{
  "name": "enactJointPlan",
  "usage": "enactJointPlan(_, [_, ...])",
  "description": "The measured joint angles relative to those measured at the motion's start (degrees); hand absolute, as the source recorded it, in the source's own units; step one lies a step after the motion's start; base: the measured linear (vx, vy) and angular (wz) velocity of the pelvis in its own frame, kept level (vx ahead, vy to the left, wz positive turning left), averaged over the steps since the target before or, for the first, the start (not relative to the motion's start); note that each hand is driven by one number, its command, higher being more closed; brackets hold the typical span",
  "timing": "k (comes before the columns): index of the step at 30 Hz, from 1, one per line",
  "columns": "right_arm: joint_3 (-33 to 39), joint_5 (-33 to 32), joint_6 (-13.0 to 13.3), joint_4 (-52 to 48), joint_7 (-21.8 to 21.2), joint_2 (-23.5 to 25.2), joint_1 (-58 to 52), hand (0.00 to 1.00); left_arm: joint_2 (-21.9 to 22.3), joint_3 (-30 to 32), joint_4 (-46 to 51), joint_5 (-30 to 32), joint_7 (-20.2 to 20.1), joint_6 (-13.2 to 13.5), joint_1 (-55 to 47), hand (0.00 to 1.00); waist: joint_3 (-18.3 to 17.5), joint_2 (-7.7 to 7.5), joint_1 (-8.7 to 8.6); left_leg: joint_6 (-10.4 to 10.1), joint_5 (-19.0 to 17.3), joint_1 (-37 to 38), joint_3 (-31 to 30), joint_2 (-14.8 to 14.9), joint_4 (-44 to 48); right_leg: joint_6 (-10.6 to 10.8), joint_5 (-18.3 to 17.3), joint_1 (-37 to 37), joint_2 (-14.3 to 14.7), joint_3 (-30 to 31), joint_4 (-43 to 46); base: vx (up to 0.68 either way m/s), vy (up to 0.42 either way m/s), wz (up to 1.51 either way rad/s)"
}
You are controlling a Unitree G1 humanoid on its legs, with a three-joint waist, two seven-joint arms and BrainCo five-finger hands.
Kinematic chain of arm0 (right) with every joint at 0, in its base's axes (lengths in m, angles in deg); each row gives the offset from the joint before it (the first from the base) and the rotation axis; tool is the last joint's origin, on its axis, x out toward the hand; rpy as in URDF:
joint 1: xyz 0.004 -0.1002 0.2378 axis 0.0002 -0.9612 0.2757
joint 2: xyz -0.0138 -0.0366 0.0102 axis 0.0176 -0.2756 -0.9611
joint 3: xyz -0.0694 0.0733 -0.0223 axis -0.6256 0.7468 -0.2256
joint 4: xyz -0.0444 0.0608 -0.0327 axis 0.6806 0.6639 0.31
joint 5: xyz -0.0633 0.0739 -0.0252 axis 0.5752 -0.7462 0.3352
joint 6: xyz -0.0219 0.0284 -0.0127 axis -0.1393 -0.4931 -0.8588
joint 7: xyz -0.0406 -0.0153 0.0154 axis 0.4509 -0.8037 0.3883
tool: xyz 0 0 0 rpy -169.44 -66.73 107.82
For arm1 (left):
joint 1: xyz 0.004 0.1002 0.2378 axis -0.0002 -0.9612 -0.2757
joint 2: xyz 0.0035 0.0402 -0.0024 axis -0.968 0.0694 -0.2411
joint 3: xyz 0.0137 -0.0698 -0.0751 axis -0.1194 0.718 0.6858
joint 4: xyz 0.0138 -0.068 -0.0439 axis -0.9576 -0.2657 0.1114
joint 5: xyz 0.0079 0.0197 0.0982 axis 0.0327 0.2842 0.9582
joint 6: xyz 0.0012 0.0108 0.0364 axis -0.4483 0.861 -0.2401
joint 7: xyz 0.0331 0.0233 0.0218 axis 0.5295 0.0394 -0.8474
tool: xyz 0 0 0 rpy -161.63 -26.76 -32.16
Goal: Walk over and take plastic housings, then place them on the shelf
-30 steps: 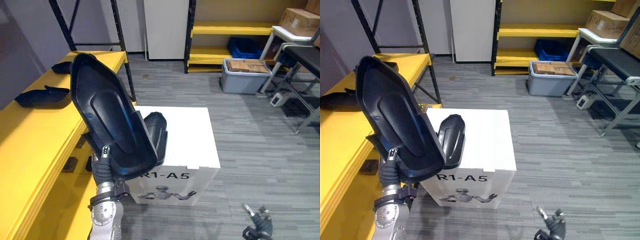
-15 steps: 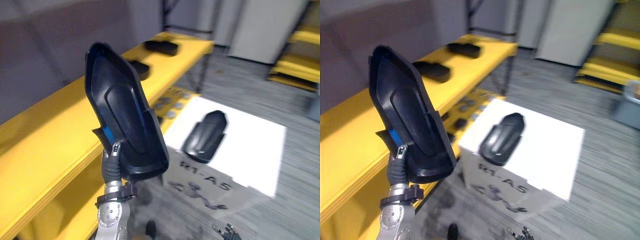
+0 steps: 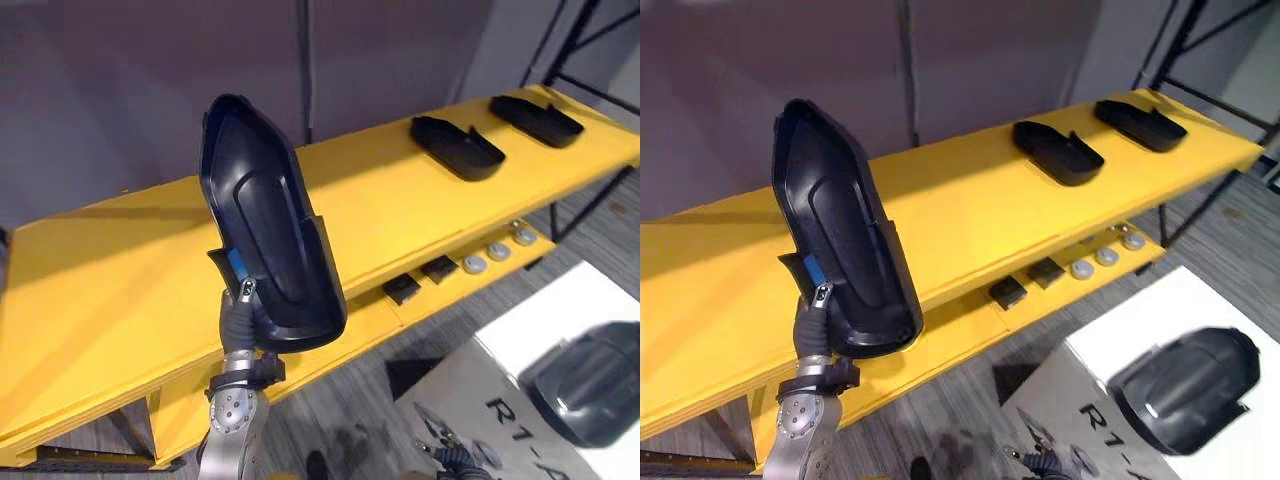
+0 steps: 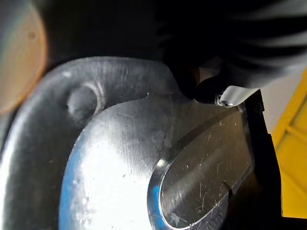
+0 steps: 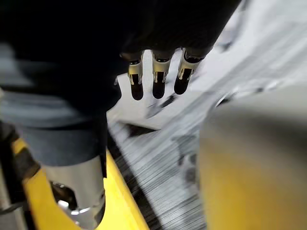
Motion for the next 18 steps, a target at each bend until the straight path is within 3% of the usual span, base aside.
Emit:
enactJointPlan(1, [0.1,0.0,0.0,-1.5,0.3,0.4,-0.6,0.00,0.0,-1.0,-0.9,0.1,0.7,0.0,0.6,1.00,0.0,-0.11,-0.31,-0.6,-0.4,0.2,-2.2,-0.2,1.0,0.6,-0.4,-2.2,2.7,5.1,-3.2,0.15,-0.100,0.95])
enactJointPlan(3, [0.1,-0.1,0.0,-3.7,0.9,1.2,-1.6,0.00,0.2,-2.5,-1.3,0.1,1.2,0.0,0.8,1.00,-0.1,-0.34,-0.61,-2.1,-1.7,-0.1,-4.5,-0.3,3.0,0.9,-0.2,-3.6,4.8,9.6,-7.6,0.15,-0.174,0.98])
enactJointPlan(4, [0.2,0.0,0.0,-5.4,1.2,2.2,-3.1,0.00,0.3,-3.7,-1.2,0.1,1.3,0.0,0.9,1.00,-0.6,-1.15,-0.22,-2.7,-3.3,-0.4,-5.1,-0.4,4.8,1.0,1.3,-3.4,4.7,9.8,-11.9,0.20,-0.258,0.97])
enactJointPlan(5, [0.1,0.0,0.0,-5.6,1.1,4.2,-4.2,0.00,0.4,-4.0,-1.2,0.1,1.5,0.2,0.9,1.00,-1.6,-3.63,1.25,-3.2,-6.1,-0.7,-5.6,-1.2,7.6,0.1,6.3,-2.5,3.4,9.1,-16.7,0.22,-0.306,0.69])
enactJointPlan(6, [0.1,-0.1,0.0,-5.5,1.1,4.7,-4.6,0.00,0.8,-4.0,-1.9,0.1,1.6,0.2,1.0,1.00,-1.7,-3.62,1.64,-3.3,-7.7,-0.9,-5.7,-0.7,9.3,2.5,6.3,-2.0,3.3,8.4,-16.7,0.19,-0.286,0.41])
enactJointPlan(8, [0.2,-0.3,-0.1,-5.9,1.2,4.4,-5.0,0.00,0.8,-5.6,-3.3,0.0,1.7,0.1,1.3,1.00,-3.5,-1.58,1.29,-5.5,-10.8,-2.8,-1.1,5.9,13.4,1.3,6.5,0.3,6.2,4.6,-19.8,0.16,-0.277,0.44])
enactJointPlan(11, [0.2,0.1,-0.1,-5.9,1.2,3.9,-5.2,0.00,0.8,-7.2,-4.0,0.0,1.5,0.1,3.1,1.00,-4.1,-0.87,1.67,-7.4,-9.6,-1.0,-0.8,8.4,11.4,0.2,7.1,3.0,8.3,2.9,-22.8,0.15,-0.175,0.19])
enactJointPlan(18, [0.1,0.3,-0.1,-6.5,1.2,5.3,-7.4,0.00,0.8,-7.3,-12.7,-0.1,2.9,-1.5,10.5,1.00,-6.1,-3.07,1.59,-8.6,-8.6,0.9,-0.7,9.0,7.9,-0.6,8.7,6.3,9.2,1.8,-28.7,0.10,-0.023,0.02])
